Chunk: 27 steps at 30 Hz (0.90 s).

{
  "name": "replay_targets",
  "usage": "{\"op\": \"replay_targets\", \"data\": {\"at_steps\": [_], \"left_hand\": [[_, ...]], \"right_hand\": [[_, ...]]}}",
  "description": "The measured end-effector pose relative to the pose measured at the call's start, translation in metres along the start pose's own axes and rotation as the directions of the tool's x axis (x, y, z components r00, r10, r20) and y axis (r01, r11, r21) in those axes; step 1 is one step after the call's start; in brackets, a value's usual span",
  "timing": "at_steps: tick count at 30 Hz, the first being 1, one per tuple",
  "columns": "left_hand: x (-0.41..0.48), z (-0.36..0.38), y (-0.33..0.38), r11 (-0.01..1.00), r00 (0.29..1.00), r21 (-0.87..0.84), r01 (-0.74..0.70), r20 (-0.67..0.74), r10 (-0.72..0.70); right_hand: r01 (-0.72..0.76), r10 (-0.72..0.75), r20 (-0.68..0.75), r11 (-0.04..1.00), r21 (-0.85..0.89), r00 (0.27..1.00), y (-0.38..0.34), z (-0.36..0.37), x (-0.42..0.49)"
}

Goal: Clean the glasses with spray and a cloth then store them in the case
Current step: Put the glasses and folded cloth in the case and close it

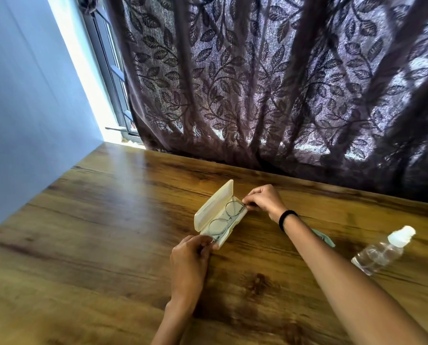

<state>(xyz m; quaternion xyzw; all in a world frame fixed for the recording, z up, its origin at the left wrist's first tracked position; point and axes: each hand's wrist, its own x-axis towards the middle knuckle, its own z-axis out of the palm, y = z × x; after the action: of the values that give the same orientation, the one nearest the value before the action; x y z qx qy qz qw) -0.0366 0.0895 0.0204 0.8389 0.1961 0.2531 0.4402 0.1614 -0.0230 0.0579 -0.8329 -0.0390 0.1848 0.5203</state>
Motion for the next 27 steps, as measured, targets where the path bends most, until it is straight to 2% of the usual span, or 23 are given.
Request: {"op": "replay_targets", "data": {"at_steps": [6,27], "left_hand": [[0.002,-0.0026,-0.003,1.0,1.0,0.008,0.007,0.0,-0.007],[0.0032,-0.0061,-0.0062,1.0,0.999,0.012,0.007,0.033,-0.008]], "right_hand": [[0.016,-0.017,0.016,0.999,0.029,1.0,0.0011,-0.0009,0.0005],[0.08,-0.083,-0.045,0.995,-0.066,0.996,0.0016,0.0056,0.0004]]}}
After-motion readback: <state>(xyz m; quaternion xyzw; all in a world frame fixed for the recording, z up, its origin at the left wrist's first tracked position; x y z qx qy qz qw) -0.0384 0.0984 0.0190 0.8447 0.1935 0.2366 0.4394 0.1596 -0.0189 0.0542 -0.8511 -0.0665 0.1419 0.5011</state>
